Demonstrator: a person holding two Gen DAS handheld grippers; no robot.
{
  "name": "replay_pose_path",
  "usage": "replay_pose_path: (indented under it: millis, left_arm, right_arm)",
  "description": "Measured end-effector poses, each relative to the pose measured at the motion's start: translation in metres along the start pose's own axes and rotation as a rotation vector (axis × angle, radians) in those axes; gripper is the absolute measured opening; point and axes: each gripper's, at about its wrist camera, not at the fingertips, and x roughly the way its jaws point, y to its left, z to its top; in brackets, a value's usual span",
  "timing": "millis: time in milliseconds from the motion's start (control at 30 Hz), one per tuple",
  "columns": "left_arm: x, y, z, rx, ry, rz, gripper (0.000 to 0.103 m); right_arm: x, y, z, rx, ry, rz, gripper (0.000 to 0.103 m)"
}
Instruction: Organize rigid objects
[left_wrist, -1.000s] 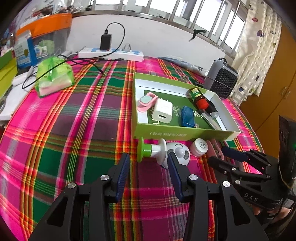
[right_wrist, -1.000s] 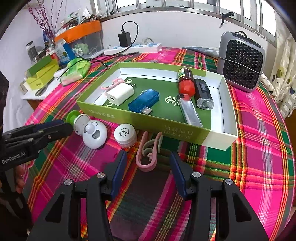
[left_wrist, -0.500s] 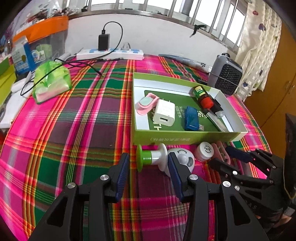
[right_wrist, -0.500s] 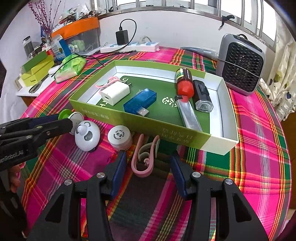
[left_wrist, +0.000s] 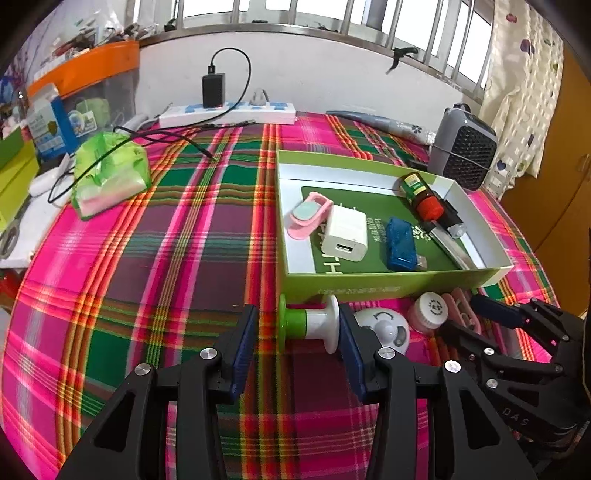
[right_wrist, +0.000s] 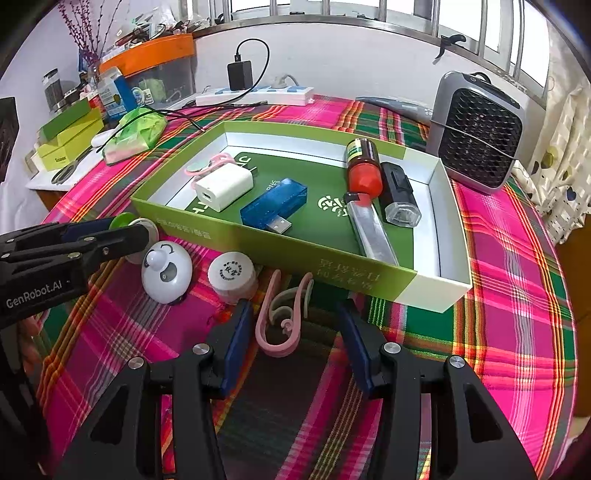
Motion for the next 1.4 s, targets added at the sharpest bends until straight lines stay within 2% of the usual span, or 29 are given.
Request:
replay_pose_path:
  millis: [467,600,700,967,1400]
  left_arm:
    - [0.0046,0.0036,-0.0009,-0.024,0.007,-0.021,0.042]
    - [0.0042,0.0039,-0.0012,-0.032,0.006,-0.033,0.038]
    - [0.0035,0.0028,-0.0016,-0.026,0.002,-0.035,0.033]
    - [0.0032,0.0021,-0.0020,-0.024,-0.001,-0.028,0.033]
    - [0.0030,0.0025,-0.0019,-0.024,-0.001,-0.029,0.033]
  right_arm:
    - [-0.0019,-0.0046,-0.0010,0.028,-0.004,-0.010,0.049]
    - [-0.0027,-0.0052,-0.0014,0.031,-0.006,-0.006,0.049]
    - [-0.0036,-0.0047,-0.0017,0.027,-0.008,-0.005,0.038]
    - [-0.0044,-0.0044,-0.0024,0.027,-0.010,0.001,0.025]
    - [-0.0048,-0.0042,-0.0025,0.027,-0.013,0.010,0.025]
